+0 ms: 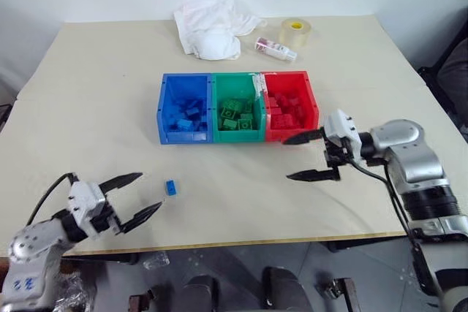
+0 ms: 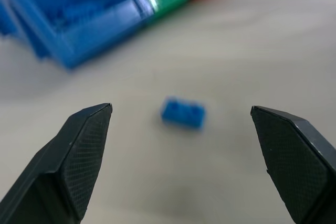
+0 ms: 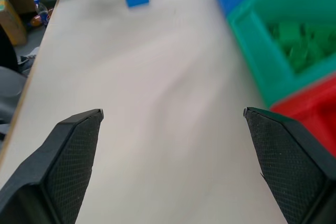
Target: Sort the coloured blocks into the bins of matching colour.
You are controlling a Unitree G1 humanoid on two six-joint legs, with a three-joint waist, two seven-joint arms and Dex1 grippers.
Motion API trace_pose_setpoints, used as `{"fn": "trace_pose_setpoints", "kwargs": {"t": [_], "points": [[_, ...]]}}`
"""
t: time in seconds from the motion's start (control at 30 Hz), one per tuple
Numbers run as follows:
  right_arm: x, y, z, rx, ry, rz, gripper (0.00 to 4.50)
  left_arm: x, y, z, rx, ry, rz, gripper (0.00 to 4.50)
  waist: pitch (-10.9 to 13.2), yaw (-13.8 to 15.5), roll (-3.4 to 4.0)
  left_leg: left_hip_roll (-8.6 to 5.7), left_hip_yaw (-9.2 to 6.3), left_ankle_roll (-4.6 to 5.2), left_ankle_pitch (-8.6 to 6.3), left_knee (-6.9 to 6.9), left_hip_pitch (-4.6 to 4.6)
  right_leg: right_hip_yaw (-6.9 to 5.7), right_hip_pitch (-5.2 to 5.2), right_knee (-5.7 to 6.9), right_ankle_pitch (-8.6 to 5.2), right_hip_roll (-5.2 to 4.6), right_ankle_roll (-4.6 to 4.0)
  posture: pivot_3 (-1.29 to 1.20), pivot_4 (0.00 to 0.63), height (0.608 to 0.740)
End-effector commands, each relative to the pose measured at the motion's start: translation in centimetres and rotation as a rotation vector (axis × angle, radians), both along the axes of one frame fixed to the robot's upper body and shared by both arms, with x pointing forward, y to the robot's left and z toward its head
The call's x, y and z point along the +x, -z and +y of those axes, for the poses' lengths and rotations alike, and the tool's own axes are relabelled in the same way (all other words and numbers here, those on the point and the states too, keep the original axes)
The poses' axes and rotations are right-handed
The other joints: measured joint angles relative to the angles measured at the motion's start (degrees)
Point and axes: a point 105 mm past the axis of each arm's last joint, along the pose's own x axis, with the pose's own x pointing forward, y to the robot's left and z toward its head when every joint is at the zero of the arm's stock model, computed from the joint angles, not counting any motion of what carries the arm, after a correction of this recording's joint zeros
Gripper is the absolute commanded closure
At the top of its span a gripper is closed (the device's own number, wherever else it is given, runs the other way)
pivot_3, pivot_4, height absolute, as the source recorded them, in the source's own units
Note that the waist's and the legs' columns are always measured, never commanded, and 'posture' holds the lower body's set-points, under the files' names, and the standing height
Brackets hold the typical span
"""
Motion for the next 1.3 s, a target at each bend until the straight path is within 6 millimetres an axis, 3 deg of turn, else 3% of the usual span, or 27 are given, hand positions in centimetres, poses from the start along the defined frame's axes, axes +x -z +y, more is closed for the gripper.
{"fn": "trace_pose_setpoints", "kwargs": {"t": [0.03,0.17,0.27,0.33,0.63,0.83,1.0,1.1,1.3], "points": [[-1.3,-0.9,-0.5,0.017,-0.058,0.016,0.02,-2.2,-1.7,0.8,0.051,-0.083,-0.025,0.0,0.0,0.3,0.04,0.02,0.0,-0.02,-0.01,0.01,0.0,0.0,0.0,-0.14,-0.01,0.0,-0.02,0.0,0.15,0.74],[-1.6,-0.9,-0.3,0.048,-0.056,0.036,0.02,-4.6,-1.6,1.6,0.097,-0.148,0.026,0.0,0.0,0.5,0.05,0.07,-0.01,-0.06,-0.04,0.01,-0.01,0.08,0.09,-0.44,-0.02,-0.02,-0.04,0.0,0.15,0.74],[-1.5,-0.8,0.2,0.058,-0.058,0.034,0.02,-4.5,-1.7,1.6,0.114,-0.148,0.028,0.0,0.1,1.5,0.09,0.06,0.01,-0.06,-0.04,0.03,-0.01,0.08,0.11,-0.48,-0.03,-0.01,-0.05,0.0,0.15,0.74],[-1.4,-0.8,0.7,0.067,-0.061,0.028,0.02,-3.7,-1.8,1.2,0.116,-0.126,0.016,0.0,0.1,2.0,0.09,0.06,0.01,-0.07,-0.04,0.04,-0.01,0.08,0.12,-0.5,-0.03,0.0,-0.06,0.0,0.15,0.74],[-1.9,-0.5,2.0,0.119,-0.027,-0.01,0.02,3.5,-0.3,-2.0,0.094,0.083,-0.034,0.0,0.1,2.7,0.16,0.01,0.0,-0.07,-0.03,0.08,0.01,-0.12,0.01,-0.16,-0.02,0.07,-0.05,0.0,0.15,0.74],[-3.0,-0.1,1.5,0.132,0.032,-0.015,0.02,6.7,1.4,-3.2,0.083,0.207,-0.002,0.0,0.1,2.4,0.15,-0.04,0.01,-0.06,-0.02,0.15,-0.01,-0.2,0.01,0.18,-0.02,0.08,-0.05,0.0,0.15,0.74],[-3.6,0.1,1.3,0.14,0.07,-0.02,0.02,7.6,2.0,-4.3,0.068,0.308,0.013,0.0,0.1,2.0,0.15,-0.03,0.03,-0.05,-0.01,0.19,-0.01,-0.21,0.0,0.24,-0.02,0.09,-0.04,0.0,0.15,0.74],[-3.8,0.1,1.1,0.139,0.086,-0.023,0.0,7.9,2.4,-4.6,0.063,0.349,0.022,0.6,0.1,1.8,0.15,-0.03,0.02,-0.05,-0.01,0.18,0.0,-0.22,0.01,0.26,-0.02,0.08,-0.04,0.0,0.15,0.74],[-3.9,0.1,0.6,0.138,0.116,-0.031,0.0,7.9,2.6,-5.1,0.057,0.407,0.034,2.45,0.1,1.8,0.15,-0.06,0.03,-0.01,0.01,0.21,0.02,-0.22,0.04,0.29,-0.01,0.06,-0.02,0.0,0.15,0.74]]}}
